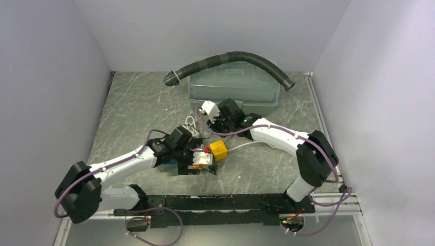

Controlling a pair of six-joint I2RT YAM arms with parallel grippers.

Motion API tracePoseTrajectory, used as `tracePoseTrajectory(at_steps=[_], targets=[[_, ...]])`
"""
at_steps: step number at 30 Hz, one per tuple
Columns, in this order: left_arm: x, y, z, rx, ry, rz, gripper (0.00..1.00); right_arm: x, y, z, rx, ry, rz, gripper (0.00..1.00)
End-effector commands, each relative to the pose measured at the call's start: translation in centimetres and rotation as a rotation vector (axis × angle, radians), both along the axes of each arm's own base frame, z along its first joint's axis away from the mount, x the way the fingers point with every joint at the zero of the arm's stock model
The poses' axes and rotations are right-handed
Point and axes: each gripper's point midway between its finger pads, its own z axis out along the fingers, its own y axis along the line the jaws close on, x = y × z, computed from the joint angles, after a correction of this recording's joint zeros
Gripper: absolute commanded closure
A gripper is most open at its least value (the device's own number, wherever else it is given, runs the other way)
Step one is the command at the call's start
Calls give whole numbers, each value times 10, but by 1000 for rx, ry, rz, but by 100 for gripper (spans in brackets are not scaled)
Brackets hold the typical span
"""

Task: Insert the plug
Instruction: Move the socket to the center of the board.

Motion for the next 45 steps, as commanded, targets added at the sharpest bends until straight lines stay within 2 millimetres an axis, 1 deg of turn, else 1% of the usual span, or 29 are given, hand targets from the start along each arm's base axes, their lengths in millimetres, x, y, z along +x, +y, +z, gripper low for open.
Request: tracePoseTrajectory(at_steps=[1, 4, 7, 10, 12, 16, 22, 26, 29, 31, 34, 37, 39, 42, 45], targets=[[23, -24, 7, -40, -160, 0, 0, 8, 16, 15, 104, -15, 4, 100], [24, -32, -1, -31, -175, 6, 0, 3, 15, 7, 107, 19, -4, 100], [28, -36, -13, 15, -169, 34, 0, -5, 10, 1, 114, 51, -18, 100], [36, -32, -26, 58, -186, 64, 0, -14, 6, -1, 140, 68, -25, 100], [37, -29, -30, 73, -204, 64, 0, -21, 4, -2, 156, 81, -22, 100], [41, -18, -29, 98, -234, 92, 0, -33, 1, -6, 161, 126, -12, 100], [41, -5, -25, 108, -250, 100, 0, -56, -4, -7, 202, 202, -11, 100], [51, 3, -24, 114, -270, 112, 0, -71, -7, -9, 221, 254, -11, 100], [66, 8, -18, 105, -290, 133, 0, -76, -7, -6, 219, 269, -8, 100], [77, 10, -13, 95, -290, 159, 0, -73, -11, -8, 192, 263, -28, 100], [85, 6, -9, 71, -271, 180, 0, -59, -17, -12, 137, 231, -80, 100], [84, 2, -8, 57, -242, 180, 1, -37, -21, -15, 80, 187, -140, 100], [82, 2, -8, 57, -217, 180, 1, -21, -21, -11, 80, 158, -173, 100], [80, 3, -3, 42, -186, 196, 0, 1, -20, 8, 120, 100, -196, 100], [76, 2, 10, 5, -140, 210, 0, 24, -26, 33, 107, 21, -188, 100]])
